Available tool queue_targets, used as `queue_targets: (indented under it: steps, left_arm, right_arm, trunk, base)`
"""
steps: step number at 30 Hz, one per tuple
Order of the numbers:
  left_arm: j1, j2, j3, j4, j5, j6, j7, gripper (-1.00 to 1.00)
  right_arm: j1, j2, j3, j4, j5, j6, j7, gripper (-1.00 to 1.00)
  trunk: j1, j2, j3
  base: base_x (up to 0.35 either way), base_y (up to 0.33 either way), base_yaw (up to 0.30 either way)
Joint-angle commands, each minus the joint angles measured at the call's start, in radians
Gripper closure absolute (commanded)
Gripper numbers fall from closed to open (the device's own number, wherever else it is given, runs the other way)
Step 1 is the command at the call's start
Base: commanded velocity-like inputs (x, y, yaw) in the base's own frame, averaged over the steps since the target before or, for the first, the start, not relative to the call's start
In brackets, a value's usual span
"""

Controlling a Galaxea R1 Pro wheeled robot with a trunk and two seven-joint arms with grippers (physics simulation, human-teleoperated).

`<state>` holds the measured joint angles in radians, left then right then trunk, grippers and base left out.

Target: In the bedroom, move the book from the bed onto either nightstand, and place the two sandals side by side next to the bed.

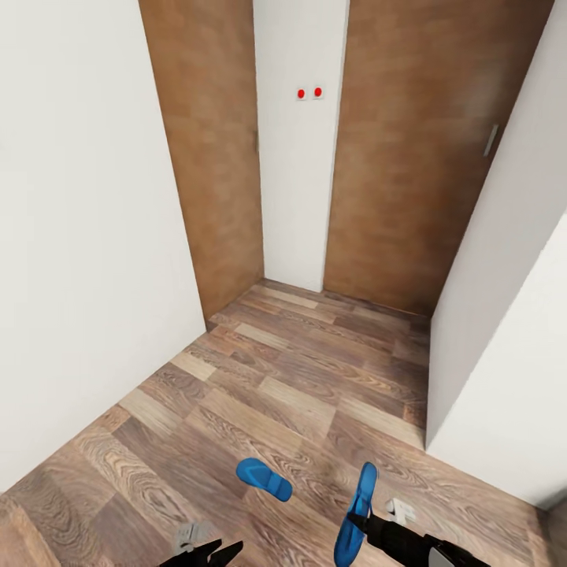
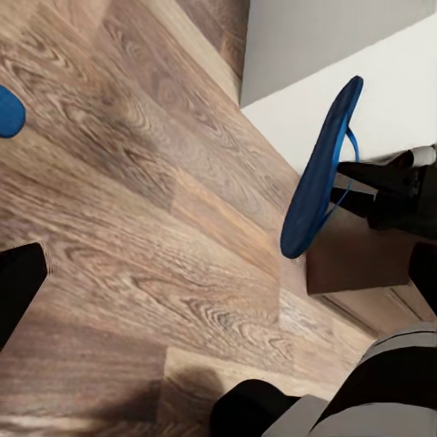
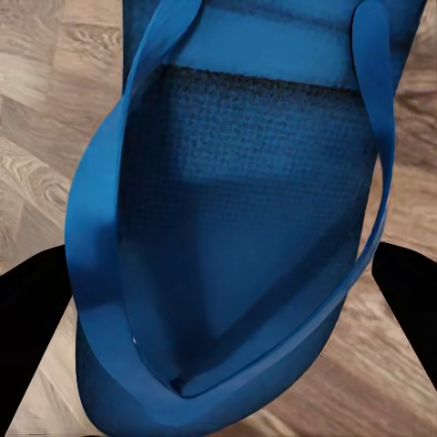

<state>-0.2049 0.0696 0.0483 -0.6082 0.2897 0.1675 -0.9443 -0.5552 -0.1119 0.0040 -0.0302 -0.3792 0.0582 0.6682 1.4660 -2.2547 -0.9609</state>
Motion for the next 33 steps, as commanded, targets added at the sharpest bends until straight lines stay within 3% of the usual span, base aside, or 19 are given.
queue_targets:
  steps: [1, 19, 33]
  left_arm:
    - [-0.001, 0.0, 0.001, 0.001, 0.006, 0.01, -0.004, -1.0]
    - [-0.001, -0.003, -0.001, 0.027, 0.004, 0.01, -0.004, -1.0]
    - [-0.001, -0.004, -0.001, 0.03, 0.003, 0.009, -0.004, -1.0]
  right_arm:
    - [0.0, 0.0, 0.001, -0.001, -0.007, 0.006, 0.004, 1.0]
    - [0.0, 0.0, 0.001, 0.0, -0.007, 0.006, 0.004, 1.0]
    - [0.0, -0.002, 0.001, 0.0, -0.007, 0.006, 0.005, 1.0]
  trunk:
    - [0.0, 0.0, -0.001]
    - [0.0, 0.0, -0.001]
    - [0.0, 0.0, -0.001]
  base:
    - [0.0, 0.0, 0.262]
    - [0.0, 0.0, 0.257]
    - [0.0, 0.0, 0.019]
